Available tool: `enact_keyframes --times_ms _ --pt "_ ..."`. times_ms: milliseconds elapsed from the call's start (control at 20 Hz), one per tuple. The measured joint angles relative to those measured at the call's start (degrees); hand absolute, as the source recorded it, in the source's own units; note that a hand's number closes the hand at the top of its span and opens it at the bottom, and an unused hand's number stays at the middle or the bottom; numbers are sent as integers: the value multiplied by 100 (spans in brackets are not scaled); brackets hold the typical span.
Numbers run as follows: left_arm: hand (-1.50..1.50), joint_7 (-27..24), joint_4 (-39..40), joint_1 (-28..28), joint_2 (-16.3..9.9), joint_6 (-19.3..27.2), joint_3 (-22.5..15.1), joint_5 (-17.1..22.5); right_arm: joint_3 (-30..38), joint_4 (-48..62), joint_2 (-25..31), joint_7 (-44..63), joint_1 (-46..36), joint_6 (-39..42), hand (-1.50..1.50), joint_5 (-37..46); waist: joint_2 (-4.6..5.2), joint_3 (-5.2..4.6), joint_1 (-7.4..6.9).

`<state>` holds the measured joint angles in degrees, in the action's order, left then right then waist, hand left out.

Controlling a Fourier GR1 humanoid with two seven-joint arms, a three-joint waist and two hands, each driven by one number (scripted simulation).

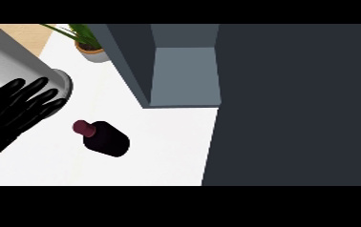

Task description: Pick up the wine, place it into the cabinet and close the cabinet

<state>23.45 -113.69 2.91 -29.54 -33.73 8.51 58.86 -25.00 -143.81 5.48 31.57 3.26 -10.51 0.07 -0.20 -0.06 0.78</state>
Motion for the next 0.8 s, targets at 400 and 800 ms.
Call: enact_keyframes --times_ms 400,800 --pt "-150 -312 862 151 407 -625 -57 -802 -161 -11 180 80 -132 -235 -150 87 3 -2 19" --pt "-150 -986 1603 135 949 -1188 14 -1983 -221 -19 360 183 -296 -435 -150 149 3 -4 15"
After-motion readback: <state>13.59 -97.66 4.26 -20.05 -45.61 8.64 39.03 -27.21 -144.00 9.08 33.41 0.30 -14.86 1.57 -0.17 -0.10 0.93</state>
